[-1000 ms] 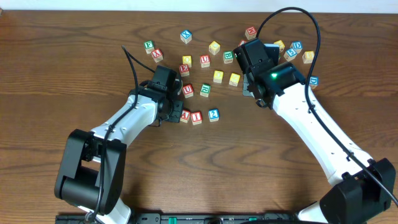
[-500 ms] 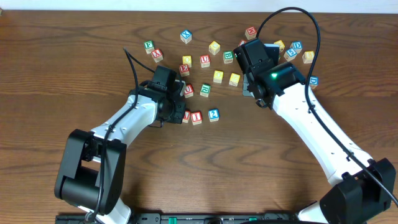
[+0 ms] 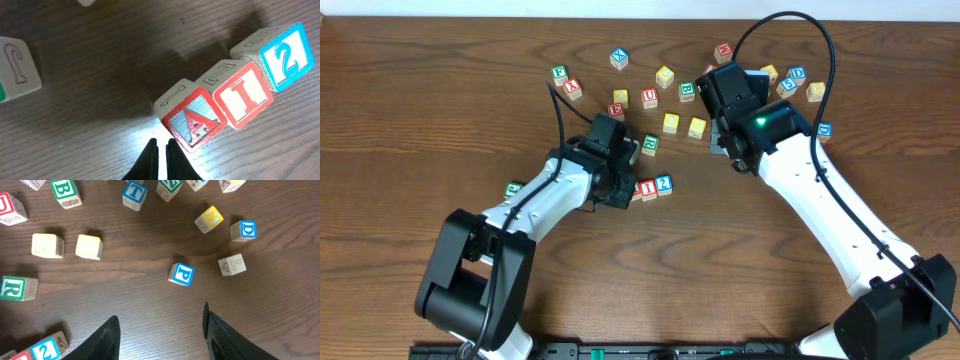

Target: Spell out AI2

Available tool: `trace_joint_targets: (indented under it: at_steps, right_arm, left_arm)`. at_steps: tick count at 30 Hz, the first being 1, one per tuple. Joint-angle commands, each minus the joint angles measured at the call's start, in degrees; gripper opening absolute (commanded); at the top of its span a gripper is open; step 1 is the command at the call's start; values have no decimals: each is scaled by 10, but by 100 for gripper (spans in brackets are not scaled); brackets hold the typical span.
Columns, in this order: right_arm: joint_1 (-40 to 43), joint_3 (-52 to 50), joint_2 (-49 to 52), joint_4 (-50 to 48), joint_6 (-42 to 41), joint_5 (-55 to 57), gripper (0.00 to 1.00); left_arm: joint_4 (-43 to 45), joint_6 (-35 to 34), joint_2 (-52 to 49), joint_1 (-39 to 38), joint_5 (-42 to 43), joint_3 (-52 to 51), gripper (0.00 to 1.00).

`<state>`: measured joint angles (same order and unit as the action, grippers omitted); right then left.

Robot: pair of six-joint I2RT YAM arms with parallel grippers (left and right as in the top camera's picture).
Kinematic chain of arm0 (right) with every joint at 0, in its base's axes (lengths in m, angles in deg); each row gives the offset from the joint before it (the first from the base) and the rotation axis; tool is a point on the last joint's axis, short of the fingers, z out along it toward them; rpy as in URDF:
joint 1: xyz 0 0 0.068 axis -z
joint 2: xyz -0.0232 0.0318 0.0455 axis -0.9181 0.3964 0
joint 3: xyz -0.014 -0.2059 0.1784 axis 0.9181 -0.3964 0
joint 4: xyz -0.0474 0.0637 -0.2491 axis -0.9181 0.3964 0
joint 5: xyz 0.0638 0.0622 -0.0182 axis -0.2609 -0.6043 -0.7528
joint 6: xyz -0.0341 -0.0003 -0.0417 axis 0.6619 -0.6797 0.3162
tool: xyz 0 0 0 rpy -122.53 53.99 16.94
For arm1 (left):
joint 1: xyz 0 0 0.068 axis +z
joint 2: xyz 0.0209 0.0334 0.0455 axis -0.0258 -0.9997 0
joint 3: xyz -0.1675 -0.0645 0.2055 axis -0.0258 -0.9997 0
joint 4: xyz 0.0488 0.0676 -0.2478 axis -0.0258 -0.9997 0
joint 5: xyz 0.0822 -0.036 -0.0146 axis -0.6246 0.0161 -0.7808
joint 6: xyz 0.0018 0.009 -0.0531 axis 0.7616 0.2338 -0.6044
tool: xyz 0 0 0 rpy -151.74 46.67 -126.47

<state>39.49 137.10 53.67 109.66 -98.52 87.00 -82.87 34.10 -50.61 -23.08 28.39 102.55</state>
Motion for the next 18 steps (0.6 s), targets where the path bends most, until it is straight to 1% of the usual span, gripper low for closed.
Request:
trace_joint_targets:
  at_steps: [1, 13, 18]
  right_arm:
    - [5, 6, 0, 0, -8, 7, 49]
    - [5, 0, 2, -4, -9, -6, 50]
    - [5, -61, 10, -70, -9, -60, 50]
  left_arm:
    - [-4, 7, -4, 0, -11, -6, 8]
    - [-3, 8, -4, 0, -12, -6, 8]
    - [0, 8, -4, 0, -12, -6, 8]
